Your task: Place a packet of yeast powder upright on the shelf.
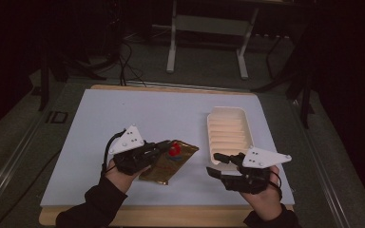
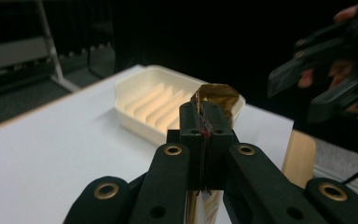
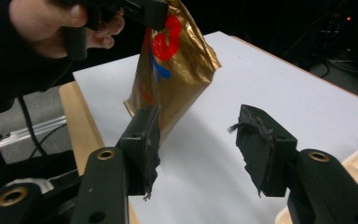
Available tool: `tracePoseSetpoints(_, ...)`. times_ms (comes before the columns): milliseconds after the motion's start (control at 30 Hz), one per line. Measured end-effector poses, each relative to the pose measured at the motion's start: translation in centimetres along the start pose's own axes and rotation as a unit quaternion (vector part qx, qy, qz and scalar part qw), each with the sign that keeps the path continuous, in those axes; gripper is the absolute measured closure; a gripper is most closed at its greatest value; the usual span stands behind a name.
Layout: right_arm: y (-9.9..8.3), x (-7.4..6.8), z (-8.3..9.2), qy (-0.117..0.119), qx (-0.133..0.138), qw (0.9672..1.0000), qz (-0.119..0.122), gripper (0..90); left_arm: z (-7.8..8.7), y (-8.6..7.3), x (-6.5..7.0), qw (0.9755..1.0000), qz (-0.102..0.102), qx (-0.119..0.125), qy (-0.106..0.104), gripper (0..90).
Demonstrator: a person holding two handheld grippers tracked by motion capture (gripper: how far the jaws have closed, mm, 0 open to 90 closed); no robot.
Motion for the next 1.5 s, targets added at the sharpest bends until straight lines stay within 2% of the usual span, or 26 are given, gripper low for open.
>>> tracePoseSetpoints(33, 0.0, 0.0, -0.4, 0.012, -0.007, 0.9999, -0.006, 49.0, 0.1, 0.1, 0.2, 0.9999, 0.005, 0.01, -0.006, 89.7)
tracePoseSetpoints(67, 0.0, 0.1, -0.7, 0.003, -0.009, 0.9999, -0.006, 48.4, 0.1, 0.2, 0.4, 0.9997, 0.008, 0.019, -0.012, 89.8)
tracePoseSetpoints(167, 0.3, 0.4, -1.3, 0.012, -0.011, 0.9998, -0.011, 46.5, 0.1, 0.5, 1.0, 0.9993, 0.007, 0.032, -0.018, 89.8)
tracePoseSetpoints(300, 0.7, 0.3, -2.0, 0.026, -0.018, 0.9994, -0.009, 45.5, -0.3, 0.8, 1.8, 0.9989, 0.007, 0.036, -0.029, 89.8)
tracePoseSetpoints(500, 1.1, 0.3, -3.2, 0.031, -0.036, 0.9989, -0.004, 47.9, -1.1, 0.9, 3.0, 0.9976, 0.015, 0.04, -0.054, 89.8)
tracePoseSetpoints(533, 1.2, 0.4, -3.3, 0.035, -0.039, 0.9986, -0.001, 51.7, -1.2, 0.9, 3.1, 0.9976, 0.013, 0.042, -0.052, 89.7)
tracePoseSetpoints(633, 1.3, 0.3, -3.3, 0.038, -0.043, 0.9984, 0.003, 53.9, -1.3, 0.9, 3.2, 0.9973, 0.016, 0.045, -0.055, 89.8)
tracePoseSetpoints(667, 1.5, 0.3, -3.3, 0.053, -0.042, 0.9977, 0.003, 57.5, -1.3, 1.0, 3.2, 0.9972, 0.017, 0.049, -0.055, 89.7)
tracePoseSetpoints(700, 1.6, 0.2, -3.3, 0.054, -0.042, 0.9976, 0.006, 58.6, -1.3, 1.0, 3.2, 0.9971, 0.017, 0.051, -0.054, 89.7)
tracePoseSetpoints(800, 1.6, 0.2, -3.2, 0.064, -0.06, 0.9961, 0.01, 65.7, -1.3, 1.0, 3.3, 0.9967, 0.025, 0.056, -0.053, 89.7)
tracePoseSetpoints(900, 1.6, 0.3, -3.2, 0.09, -0.068, 0.9936, 0.013, 72.2, -1.3, 0.9, 3.4, 0.997, 0.02, 0.052, -0.055, 89.6)
tracePoseSetpoints(967, 1.5, 0.5, -3.3, 0.106, -0.074, 0.9916, 0.006, 75.2, -1.4, 0.8, 3.3, 0.9972, 0.015, 0.047, -0.056, 89.5)
tracePoseSetpoints(1067, 1.4, 0.7, -3.4, 0.119, -0.085, 0.9893, 0.0, 77.9, -1.6, 0.4, 3.0, 0.9971, 0.016, 0.039, -0.064, 89.1)
tracePoseSetpoints(1167, 1.2, 0.6, -3.6, 0.11, -0.099, 0.9889, 0.01, 78.7, -1.7, 0.1, 2.8, 0.9971, 0.017, 0.032, -0.067, 88.6)
tracePoseSetpoints(1300, 1.3, 0.6, -3.8, 0.107, -0.102, 0.989, 0.011, 79.4, -1.6, 0.1, 2.6, 0.9968, 0.016, 0.03, -0.072, 88.0)
tracePoseSetpoints(1400, 1.6, 0.7, -3.7, 0.106, -0.1, 0.9893, 0.011, 79.7, -1.4, 0.4, 2.4, 0.9964, 0.016, 0.037, -0.075, 83.2)
tracePoseSetpoints(1433, 1.7, 0.8, -3.7, 0.104, -0.1, 0.9894, 0.013, 79.8, -1.2, 0.6, 2.3, 0.9959, 0.019, 0.042, -0.078, 78.4)
tracePoseSetpoints(1500, 2.1, 0.9, -3.5, 0.103, -0.097, 0.9898, 0.016, 79.9, -1.0, 0.8, 2.3, 0.9954, 0.024, 0.05, -0.077, 59.5)
Point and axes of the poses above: each handheld gripper's, and its own axes: z roughly backward along the jaws, y roughly out of its top, x roughly to its right, the point moved 5 cm from there along -z, roughly forward along the jaws, and after that the axes turned 8 degrees about y, right-handed, at the moved point
